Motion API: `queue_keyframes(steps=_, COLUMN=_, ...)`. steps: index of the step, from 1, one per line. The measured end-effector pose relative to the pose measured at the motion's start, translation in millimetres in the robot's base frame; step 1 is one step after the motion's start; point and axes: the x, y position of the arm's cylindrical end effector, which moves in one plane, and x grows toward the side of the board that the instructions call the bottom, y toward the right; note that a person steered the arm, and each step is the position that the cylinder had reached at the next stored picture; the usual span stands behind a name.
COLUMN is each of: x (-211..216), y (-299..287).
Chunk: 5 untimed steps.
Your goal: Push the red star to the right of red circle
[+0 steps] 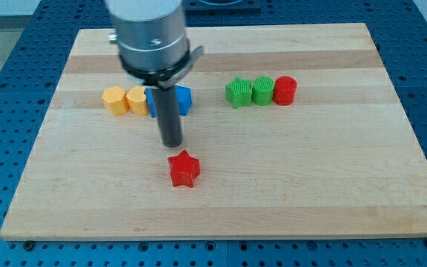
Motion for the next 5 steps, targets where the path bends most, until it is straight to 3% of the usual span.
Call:
queue_keyframes(steps=1, x=26, y=-23)
queue_keyframes(steps=3, x=63, y=-2)
queue_keyframes(steps=5, x=49, y=56)
